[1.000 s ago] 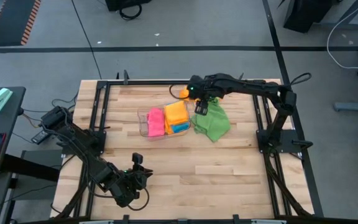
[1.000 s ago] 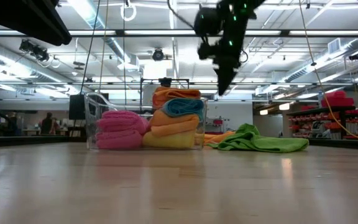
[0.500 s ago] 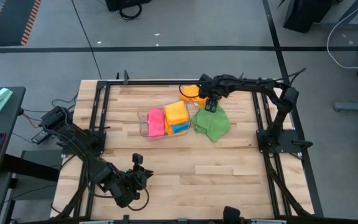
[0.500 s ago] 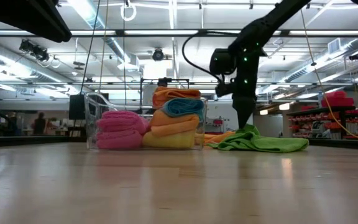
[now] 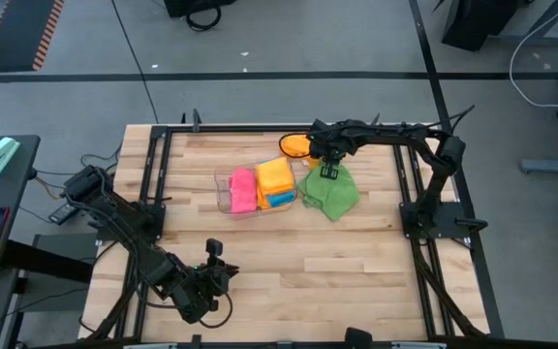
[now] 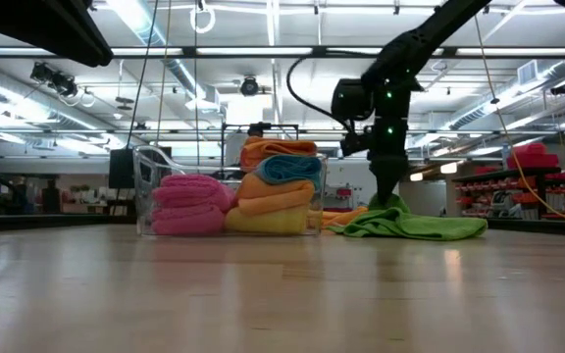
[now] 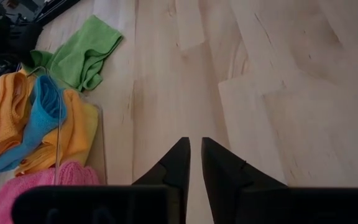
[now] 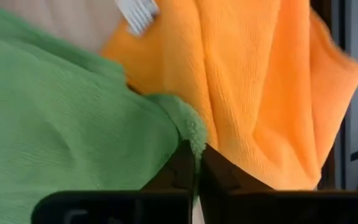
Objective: Fold microfiber towels
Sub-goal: Fold the green microfiber cloth
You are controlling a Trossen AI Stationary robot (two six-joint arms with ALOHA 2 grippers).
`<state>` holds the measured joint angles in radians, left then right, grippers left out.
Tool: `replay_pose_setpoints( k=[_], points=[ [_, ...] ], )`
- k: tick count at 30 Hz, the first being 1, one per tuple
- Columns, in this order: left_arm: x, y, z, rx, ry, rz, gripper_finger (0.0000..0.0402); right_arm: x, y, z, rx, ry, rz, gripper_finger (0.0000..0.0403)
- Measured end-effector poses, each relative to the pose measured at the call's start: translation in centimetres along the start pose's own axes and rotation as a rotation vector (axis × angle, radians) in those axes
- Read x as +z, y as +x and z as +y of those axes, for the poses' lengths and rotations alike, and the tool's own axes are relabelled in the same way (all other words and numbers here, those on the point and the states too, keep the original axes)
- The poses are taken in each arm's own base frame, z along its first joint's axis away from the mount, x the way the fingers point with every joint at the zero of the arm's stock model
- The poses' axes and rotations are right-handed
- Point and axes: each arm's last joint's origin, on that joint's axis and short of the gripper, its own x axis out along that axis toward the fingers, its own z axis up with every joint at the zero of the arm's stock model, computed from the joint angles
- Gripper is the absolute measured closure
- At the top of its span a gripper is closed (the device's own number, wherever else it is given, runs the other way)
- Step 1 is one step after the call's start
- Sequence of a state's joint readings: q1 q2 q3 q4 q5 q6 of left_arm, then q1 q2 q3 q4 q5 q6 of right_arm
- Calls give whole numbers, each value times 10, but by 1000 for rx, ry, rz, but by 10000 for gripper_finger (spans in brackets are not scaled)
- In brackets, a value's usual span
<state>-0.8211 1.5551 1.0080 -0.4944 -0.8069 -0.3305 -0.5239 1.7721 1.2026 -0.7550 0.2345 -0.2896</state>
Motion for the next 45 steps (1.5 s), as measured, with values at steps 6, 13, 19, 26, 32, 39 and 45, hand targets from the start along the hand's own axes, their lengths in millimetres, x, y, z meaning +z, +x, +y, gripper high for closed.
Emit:
replay_pose_setpoints(
  k=[6,13,19,26,32,39,45],
  points=[
    [7,3,2,-4,-57,-38,347,11,-35,25,23,-46,-2,395],
    [17,17,15,28,-92,-72,349,7,-119,58,25,-50,-83,396],
    [37,28,29,56,-139,-189,334,-10,-196,98,209,-63,-304,397],
    [53,36,44,97,-178,-292,296,-43,-254,146,387,-58,-499,397],
    [61,55,52,44,-293,-357,251,-48,-265,187,435,-19,-563,397],
    [60,74,52,26,-381,-365,199,-35,-243,216,398,86,-483,397],
    [62,77,51,20,-428,-382,168,-23,-227,225,379,123,-445,393]
  ],
)
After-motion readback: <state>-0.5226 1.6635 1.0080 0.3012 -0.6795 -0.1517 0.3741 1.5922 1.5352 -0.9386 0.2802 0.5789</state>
